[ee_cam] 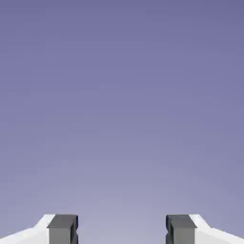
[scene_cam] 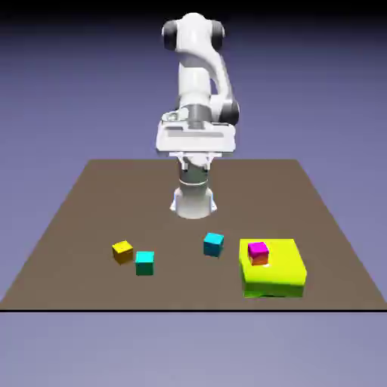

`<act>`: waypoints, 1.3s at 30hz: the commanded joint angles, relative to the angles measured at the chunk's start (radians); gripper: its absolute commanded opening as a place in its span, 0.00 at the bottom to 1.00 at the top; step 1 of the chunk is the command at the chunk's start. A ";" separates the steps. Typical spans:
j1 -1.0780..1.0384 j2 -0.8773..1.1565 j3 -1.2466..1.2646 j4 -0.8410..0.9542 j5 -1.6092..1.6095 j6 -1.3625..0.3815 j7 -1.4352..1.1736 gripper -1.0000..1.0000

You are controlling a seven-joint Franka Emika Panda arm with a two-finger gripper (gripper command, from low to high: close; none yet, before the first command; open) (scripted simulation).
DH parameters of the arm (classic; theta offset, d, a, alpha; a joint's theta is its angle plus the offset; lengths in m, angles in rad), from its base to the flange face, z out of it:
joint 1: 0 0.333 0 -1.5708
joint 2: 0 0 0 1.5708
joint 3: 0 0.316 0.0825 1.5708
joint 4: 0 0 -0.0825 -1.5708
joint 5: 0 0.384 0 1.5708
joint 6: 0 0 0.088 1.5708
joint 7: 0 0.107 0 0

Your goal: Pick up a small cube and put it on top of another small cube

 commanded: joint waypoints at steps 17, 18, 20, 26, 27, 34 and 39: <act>0.302 0.568 -0.616 0.141 -0.156 -0.319 -0.555 0.50; 0.320 0.601 -0.652 0.149 -0.165 -0.337 -0.587 0.50; 0.356 0.668 -0.725 0.166 -0.184 -0.375 -0.652 0.50; 0.392 0.834 -0.831 0.199 -0.191 -0.413 -0.797 0.50; 0.359 0.870 -0.796 0.200 -0.162 -0.379 -0.815 0.50; 0.260 0.978 -0.692 0.203 -0.077 -0.276 -0.869 0.00; 0.425 0.797 -0.865 0.198 -0.219 -0.448 -0.779 0.00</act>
